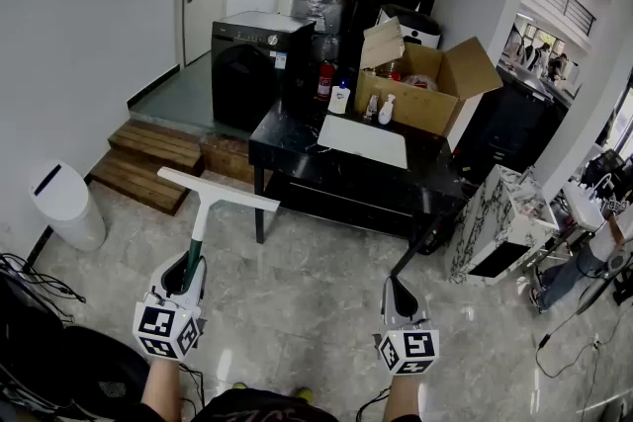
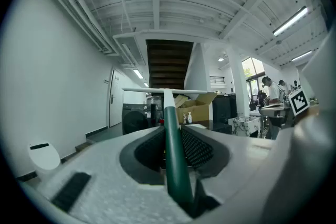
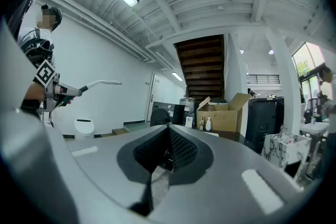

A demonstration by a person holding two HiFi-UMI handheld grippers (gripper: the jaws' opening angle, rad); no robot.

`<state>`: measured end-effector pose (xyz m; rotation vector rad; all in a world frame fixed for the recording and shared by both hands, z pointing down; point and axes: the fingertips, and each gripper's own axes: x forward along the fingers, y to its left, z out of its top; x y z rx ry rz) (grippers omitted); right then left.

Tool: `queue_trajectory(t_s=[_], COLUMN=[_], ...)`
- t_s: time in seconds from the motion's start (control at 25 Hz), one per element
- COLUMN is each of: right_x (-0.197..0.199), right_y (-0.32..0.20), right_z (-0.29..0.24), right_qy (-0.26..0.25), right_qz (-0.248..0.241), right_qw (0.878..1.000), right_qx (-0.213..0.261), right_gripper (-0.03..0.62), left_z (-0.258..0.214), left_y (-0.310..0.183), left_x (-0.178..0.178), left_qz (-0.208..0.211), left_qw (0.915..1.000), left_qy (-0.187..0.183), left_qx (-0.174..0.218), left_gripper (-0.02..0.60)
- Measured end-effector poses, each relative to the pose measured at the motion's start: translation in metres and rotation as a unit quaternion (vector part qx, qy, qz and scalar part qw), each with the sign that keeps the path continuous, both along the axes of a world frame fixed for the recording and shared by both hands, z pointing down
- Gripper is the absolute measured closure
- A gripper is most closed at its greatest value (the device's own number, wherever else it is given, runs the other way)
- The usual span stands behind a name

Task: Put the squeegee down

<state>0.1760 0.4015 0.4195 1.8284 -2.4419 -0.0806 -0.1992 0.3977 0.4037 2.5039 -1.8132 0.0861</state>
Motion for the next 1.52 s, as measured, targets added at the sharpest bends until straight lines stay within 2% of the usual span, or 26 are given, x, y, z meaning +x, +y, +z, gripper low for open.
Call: queue_trajectory(t_s=[0.4,0.8,0.96,1.52], right_x=[0.004,-0.007,-0.02,-0.098], right_y=[0.001,0.007,0.009,0.019], right_z=[-0.004,0.002,-0.003,0.003], right_qy=[-0.027,-0.002,-0.005,-0.019], right_qz=[0.006,-0.001,-0.003,-0.007], right_qw=[1.0,1.0,1.0,1.0], right_qx=[-0.001,0.001,0.005,0.001], right_gripper=[0.594,0.592,0.592,0.583], left_z=[-0.005,-0.004,-0.004,0.001], left_y=[0.001,0.0,-0.001,-0.003], left_x=[0.001,-0.001,-0.004,-0.055], left_qz=[0.003,0.01,0.019,0.045], left_qw=[1.0,0.9998,0.9997,0.9987], left_qy=[-0.006,0.008,0.013,0.023], left_qx=[0.005,0.017,0.013,0.007], left_gripper=[0.483,0.483,0.483,0.483])
